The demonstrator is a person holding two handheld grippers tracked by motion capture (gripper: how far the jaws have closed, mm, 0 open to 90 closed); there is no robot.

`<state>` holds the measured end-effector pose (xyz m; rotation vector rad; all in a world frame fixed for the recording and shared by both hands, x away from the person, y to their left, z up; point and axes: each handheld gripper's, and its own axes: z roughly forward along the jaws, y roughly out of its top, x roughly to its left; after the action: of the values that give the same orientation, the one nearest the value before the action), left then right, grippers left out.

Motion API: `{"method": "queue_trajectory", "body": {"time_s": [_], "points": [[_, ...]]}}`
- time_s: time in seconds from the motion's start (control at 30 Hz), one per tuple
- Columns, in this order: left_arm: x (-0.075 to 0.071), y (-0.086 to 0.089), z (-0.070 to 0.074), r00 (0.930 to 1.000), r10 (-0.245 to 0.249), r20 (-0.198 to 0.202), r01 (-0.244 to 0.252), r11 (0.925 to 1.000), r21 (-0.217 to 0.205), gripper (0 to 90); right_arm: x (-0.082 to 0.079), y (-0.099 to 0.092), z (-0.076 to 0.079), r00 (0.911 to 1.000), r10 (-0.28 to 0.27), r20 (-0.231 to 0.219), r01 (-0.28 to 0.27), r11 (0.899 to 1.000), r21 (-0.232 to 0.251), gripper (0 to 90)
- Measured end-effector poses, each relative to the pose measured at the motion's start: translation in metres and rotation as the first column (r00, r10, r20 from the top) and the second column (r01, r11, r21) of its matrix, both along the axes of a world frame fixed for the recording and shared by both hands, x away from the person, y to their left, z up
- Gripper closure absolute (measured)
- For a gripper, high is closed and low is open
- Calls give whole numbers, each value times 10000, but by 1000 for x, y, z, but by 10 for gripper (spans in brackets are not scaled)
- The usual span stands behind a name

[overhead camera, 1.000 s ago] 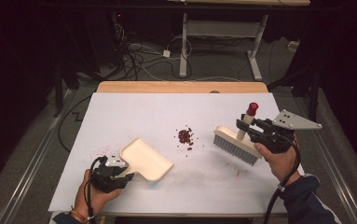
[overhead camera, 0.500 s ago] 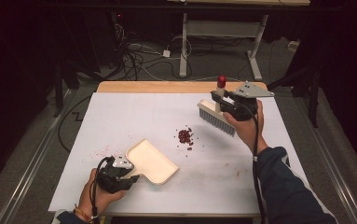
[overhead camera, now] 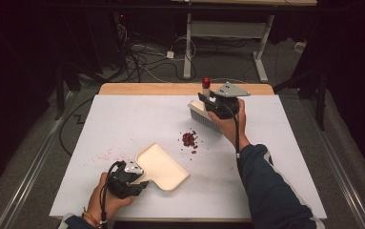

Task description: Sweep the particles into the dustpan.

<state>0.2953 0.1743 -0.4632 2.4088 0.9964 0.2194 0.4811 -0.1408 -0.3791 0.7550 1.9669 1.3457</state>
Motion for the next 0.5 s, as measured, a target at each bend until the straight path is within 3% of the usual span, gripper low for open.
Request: {"method": "queue_trajectory", "body": {"time_s": [0.13,0.17,0.5], "points": [[1,0,-1,9999,31,-118,-32,10000,-35,640,-2,5,-6,9999,125,-107,-124,9999,63,699],[1,-1,-2,9999,57,-123,-57,10000,-18,641,-4,9,-9,9993,328,-182,-324,9992,225,699],[6,-7,-1,9999,-48,-153,49,9999,93,641,-33,26,-20,9915,1259,-334,-1254,9920,157,689]]}}
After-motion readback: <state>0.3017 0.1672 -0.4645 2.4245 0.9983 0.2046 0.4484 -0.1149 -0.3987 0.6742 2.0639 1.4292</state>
